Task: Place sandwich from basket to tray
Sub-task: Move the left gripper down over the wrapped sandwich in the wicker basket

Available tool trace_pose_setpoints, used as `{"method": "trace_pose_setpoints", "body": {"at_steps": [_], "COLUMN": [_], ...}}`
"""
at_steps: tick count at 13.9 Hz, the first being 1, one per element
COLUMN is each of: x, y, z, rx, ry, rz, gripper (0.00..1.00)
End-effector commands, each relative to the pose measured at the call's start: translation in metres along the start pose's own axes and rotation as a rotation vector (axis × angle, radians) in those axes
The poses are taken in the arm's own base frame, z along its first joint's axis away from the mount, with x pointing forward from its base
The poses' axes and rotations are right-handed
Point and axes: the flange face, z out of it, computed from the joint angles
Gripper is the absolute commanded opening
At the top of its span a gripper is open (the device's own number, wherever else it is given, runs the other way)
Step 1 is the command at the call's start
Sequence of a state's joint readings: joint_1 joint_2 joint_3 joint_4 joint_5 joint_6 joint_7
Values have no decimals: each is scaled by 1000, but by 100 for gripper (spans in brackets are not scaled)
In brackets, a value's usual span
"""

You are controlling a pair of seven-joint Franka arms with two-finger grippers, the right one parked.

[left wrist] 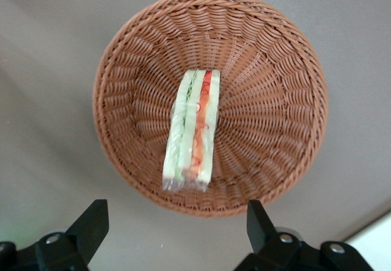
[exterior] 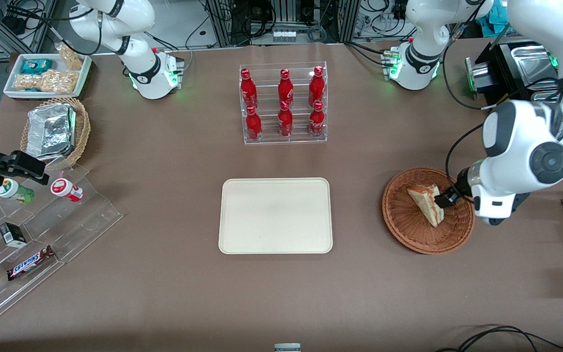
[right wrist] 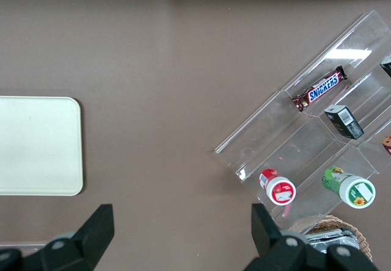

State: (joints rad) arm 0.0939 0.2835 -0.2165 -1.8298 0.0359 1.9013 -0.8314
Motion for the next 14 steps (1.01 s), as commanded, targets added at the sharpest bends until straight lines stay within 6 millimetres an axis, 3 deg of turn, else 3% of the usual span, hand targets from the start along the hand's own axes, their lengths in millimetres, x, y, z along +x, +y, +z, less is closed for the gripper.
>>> {"method": "trace_pose_setpoints", "body": {"at_steps": [1,7,14], "x": [0,-15,-21], "y": [2,1,4], "z": [25,78,97], "rx": [15,0,17], "ry": [31,42,27], "rz": [0,20,34], "gripper": [100,100,100]}}
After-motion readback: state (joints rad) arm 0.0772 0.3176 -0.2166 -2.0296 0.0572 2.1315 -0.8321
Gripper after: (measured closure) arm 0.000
